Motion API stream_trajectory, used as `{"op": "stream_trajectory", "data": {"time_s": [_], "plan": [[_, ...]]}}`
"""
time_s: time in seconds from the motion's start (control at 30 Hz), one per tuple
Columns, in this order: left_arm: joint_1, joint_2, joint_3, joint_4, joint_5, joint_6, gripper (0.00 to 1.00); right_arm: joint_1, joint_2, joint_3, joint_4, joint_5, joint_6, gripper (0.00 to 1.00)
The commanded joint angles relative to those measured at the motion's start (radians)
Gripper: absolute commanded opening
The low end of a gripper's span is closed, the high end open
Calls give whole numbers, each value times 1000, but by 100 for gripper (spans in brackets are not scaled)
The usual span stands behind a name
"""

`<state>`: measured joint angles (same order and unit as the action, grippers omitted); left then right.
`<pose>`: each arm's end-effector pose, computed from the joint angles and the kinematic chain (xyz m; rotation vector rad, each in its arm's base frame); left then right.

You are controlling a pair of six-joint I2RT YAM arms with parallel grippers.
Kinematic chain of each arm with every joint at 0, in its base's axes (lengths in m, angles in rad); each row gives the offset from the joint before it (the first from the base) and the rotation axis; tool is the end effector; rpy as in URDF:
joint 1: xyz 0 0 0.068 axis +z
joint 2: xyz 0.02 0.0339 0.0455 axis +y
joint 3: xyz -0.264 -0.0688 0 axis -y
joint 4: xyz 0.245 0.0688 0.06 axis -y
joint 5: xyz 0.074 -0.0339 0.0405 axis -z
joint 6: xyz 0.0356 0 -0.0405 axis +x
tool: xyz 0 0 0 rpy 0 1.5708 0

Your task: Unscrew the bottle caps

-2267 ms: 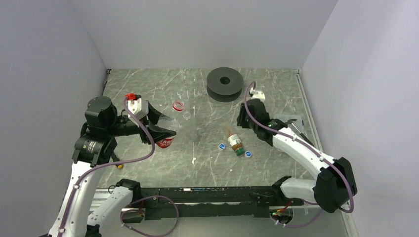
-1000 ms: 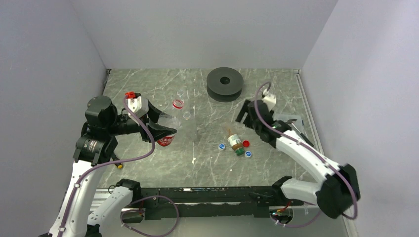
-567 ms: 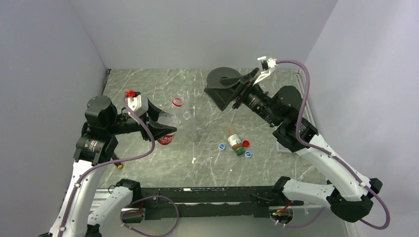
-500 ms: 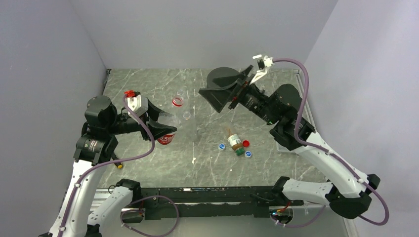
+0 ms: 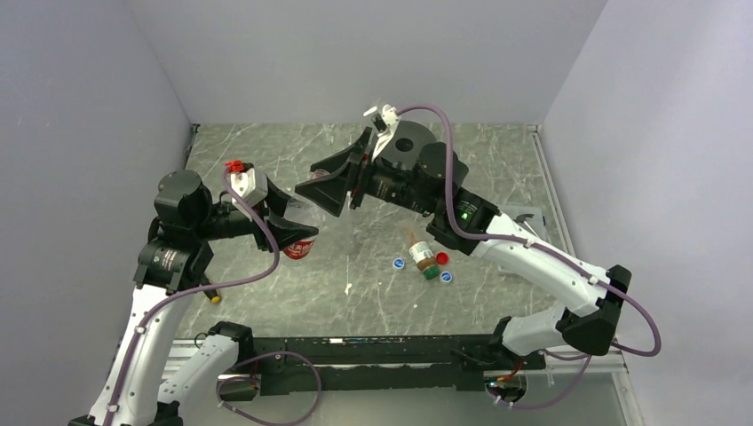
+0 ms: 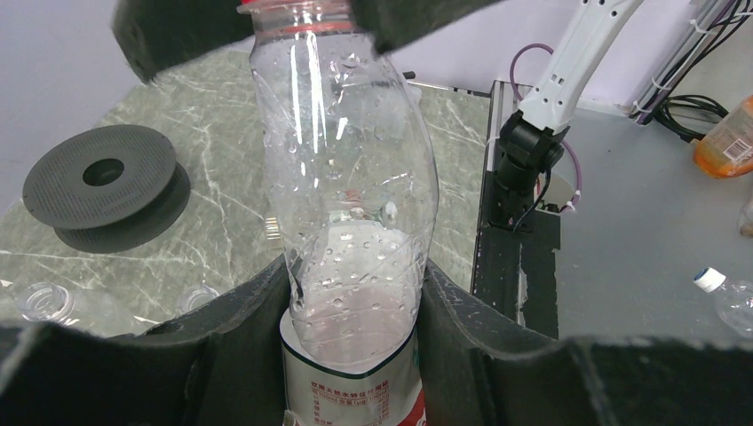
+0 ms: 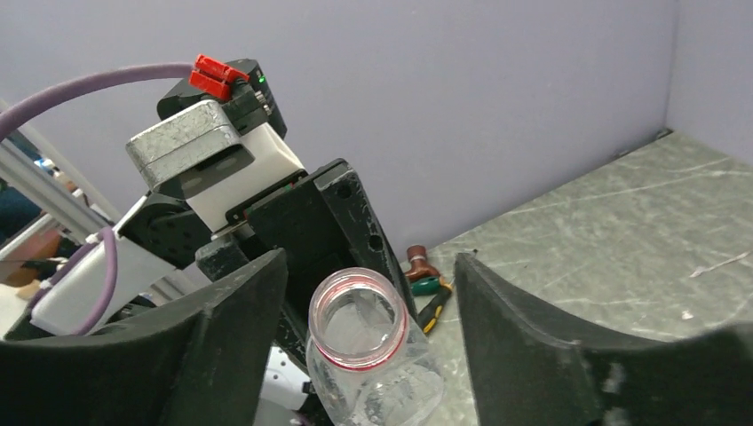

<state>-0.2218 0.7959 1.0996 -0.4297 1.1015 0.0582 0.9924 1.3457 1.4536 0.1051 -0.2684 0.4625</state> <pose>0.1301 -0.0619 0.4213 1.0312 1.3963 -1.0443 0.1583 0.2598 0.4798 -0.6316 1.3744 1.3800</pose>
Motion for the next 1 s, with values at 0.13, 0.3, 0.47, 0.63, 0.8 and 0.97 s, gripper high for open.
{"op": "stream_trajectory", "data": {"time_s": [0.13,0.3,0.47,0.63,0.8,0.97], "plan": [[2,-7,3,52,6,-33,0,15,-15,40,22,42,-20,38],[2,-3,6,46,-32,-52,52,15,-7,70,-44,113,-48,2],[3,4,30,-4,-85,-52,99,4,-7,144,-150,211,-181,0],[4,3,58,-44,-140,-52,99,-93,6,205,-215,265,-269,0],[3,10,94,-105,-230,0,99,-223,49,188,-216,339,-312,0],[4,21,119,-145,-231,30,99,-292,123,115,-149,390,-344,0]]}}
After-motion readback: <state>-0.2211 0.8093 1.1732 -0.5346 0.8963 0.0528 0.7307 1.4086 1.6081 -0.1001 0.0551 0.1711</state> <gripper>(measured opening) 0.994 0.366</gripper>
